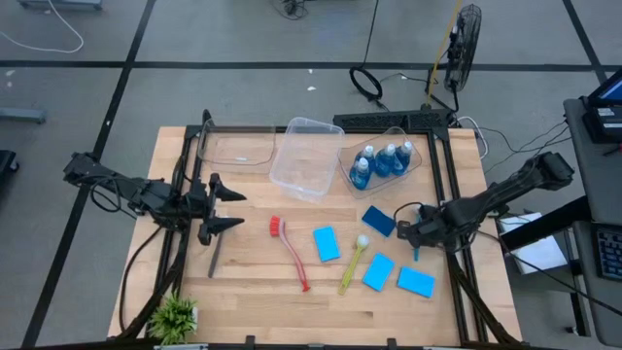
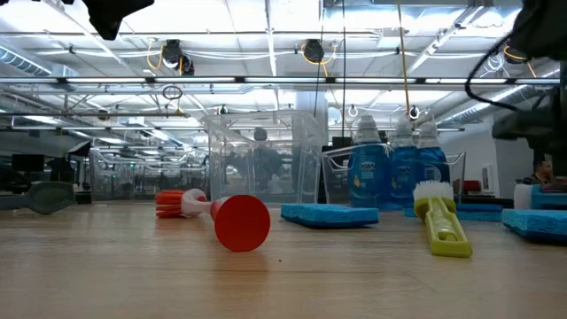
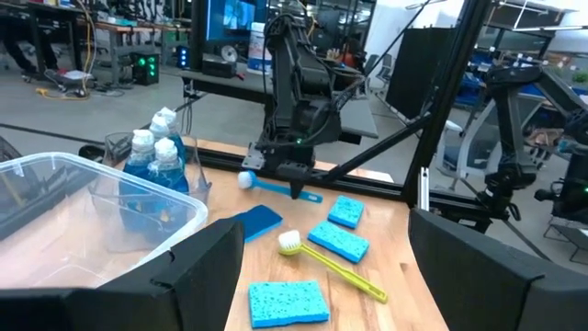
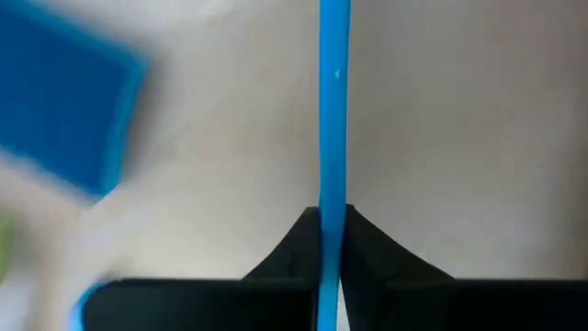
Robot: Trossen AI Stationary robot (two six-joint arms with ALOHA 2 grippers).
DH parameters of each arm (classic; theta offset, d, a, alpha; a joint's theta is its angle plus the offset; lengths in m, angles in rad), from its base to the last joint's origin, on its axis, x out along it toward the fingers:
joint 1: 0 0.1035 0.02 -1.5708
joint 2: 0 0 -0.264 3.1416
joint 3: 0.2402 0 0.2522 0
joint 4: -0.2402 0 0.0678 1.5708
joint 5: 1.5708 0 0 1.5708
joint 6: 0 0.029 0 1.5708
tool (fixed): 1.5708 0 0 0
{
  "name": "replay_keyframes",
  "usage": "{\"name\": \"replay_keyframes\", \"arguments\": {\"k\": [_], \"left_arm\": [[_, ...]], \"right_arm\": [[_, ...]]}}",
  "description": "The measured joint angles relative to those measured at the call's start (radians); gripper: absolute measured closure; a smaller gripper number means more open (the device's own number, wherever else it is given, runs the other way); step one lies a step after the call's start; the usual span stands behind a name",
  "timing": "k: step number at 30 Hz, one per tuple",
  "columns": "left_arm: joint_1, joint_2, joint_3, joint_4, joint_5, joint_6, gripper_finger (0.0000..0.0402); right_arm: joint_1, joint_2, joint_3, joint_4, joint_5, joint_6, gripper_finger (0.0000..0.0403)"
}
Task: Pick & Place Kitchen Sink Supplies
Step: Put the blue dish brush into the transparent container
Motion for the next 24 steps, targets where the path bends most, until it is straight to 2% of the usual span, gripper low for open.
{"name": "replay_keyframes", "arguments": {"k": [5, 9, 17, 24], "left_arm": [[0.000, 0.000, 0.000, 0.000, 0.000, 0.000, 0.0096], [0.000, 0.000, 0.000, 0.000, 0.000, 0.000, 0.0096], [0.000, 0.000, 0.000, 0.000, 0.000, -0.012, 0.0096], [0.000, 0.000, 0.000, 0.020, 0.001, -0.013, 0.0096]], "right_arm": [[0.002, -0.053, 0.051, -0.002, 0.014, -0.056, 0.0394], [0.002, -0.098, 0.087, 0.069, 0.085, -0.135, 0.0394], [0.001, -0.181, 0.090, 0.519, 0.331, -0.414, 0.0394], [-0.002, -0.177, 0.090, 0.951, 0.402, -0.810, 0.0395]]}}
